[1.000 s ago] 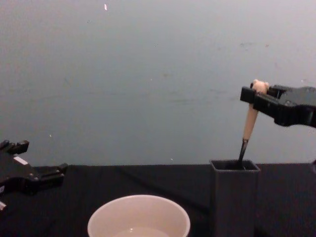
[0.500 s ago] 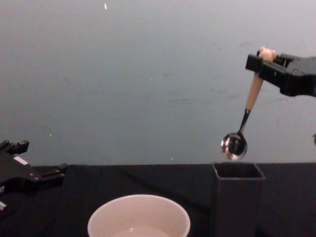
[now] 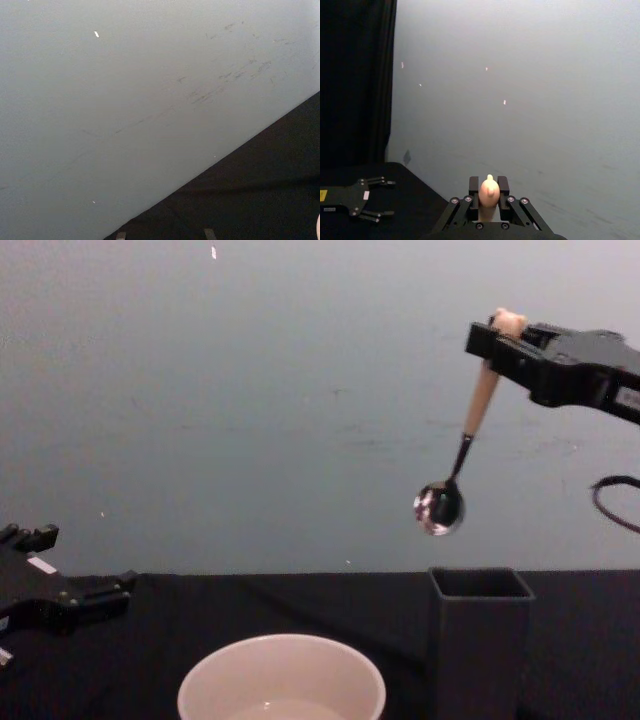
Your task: Pick up the stirring spoon with one hand, stir inside the cup, then place it back in its original position.
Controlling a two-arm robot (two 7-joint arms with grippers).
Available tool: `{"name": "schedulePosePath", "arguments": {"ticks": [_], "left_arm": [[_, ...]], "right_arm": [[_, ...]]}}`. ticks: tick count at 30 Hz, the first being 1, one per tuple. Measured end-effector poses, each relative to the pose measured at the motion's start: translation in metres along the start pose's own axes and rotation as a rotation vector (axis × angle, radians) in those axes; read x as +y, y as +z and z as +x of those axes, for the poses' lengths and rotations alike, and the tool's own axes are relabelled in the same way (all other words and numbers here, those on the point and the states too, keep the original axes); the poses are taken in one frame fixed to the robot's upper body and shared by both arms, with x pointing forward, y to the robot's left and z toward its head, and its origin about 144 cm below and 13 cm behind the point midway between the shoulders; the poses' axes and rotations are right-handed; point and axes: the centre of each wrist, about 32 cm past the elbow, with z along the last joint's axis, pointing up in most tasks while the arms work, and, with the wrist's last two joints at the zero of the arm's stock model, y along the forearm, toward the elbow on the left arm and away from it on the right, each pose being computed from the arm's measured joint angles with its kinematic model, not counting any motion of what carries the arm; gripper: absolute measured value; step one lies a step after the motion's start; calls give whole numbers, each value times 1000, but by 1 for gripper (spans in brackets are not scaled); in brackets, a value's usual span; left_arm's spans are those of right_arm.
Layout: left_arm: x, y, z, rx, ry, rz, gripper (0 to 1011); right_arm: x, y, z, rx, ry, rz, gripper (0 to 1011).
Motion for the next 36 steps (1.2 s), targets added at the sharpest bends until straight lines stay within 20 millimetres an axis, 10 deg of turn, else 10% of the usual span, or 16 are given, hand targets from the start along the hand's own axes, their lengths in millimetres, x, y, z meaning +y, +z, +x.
{"name": "schedulePosePath", "arguments": {"ticks": [36], "left_arm": [[0,0,0,0,0,0,1001]], "right_arm": [[43,-49,-32,44,363,-20,214]]}}
